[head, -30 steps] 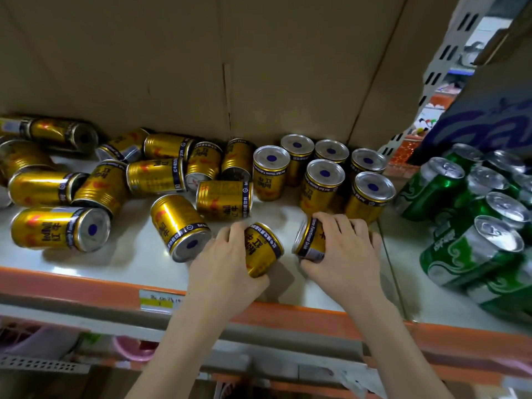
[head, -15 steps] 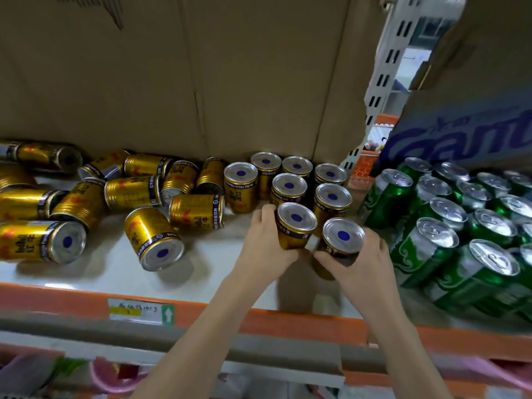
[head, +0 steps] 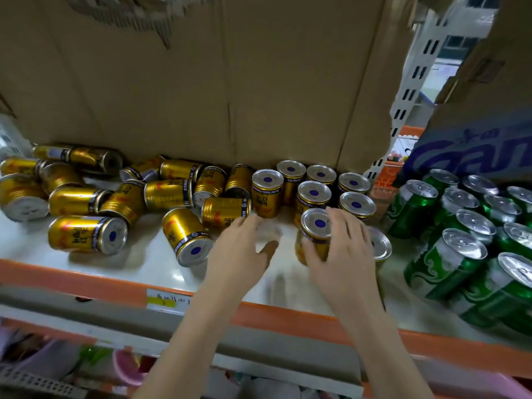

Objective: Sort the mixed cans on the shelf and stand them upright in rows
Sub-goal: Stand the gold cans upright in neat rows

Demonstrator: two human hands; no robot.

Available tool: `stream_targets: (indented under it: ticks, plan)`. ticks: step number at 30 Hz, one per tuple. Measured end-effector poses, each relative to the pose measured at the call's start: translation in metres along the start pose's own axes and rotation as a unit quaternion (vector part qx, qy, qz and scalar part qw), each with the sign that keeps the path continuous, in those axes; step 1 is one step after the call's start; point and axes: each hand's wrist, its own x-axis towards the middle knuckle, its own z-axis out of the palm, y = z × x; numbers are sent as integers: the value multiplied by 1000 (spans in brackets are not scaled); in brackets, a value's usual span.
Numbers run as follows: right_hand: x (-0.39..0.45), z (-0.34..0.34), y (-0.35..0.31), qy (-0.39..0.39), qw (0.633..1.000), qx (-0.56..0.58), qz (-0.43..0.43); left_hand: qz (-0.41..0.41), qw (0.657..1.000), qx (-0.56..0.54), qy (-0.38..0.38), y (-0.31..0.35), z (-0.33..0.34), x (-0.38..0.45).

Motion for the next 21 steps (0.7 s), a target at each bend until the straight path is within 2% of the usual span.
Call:
stream_targets:
  ticks: [5,9,11,13,16,19,21]
  plan:
    - [5,37,-49,-93,993,52,-56,-88,993,6,83,-60,-47,-5]
    - [28,72,-80,-160,980,20,-117,-142,985,-20,93,-106,-69,2]
    - [42,88,-93,-221,965,-10,-143,-169,984,-24,51,-121,-76,10]
    - [51,104,-101,-276,951,-27,-139,-198,979,-36,-25,-131,-79,18]
    - [56,120,-106,-307,939,-86,-128,-199,968,-66,-138,-132,-73,32]
    - [56,124,-113,-283,941,-147,-112,-165,972,-79,-149,-136,-67,42]
    - [56,123,-120,-274,943,-164,-96,-172,966,-125,-146,-143,-67,46]
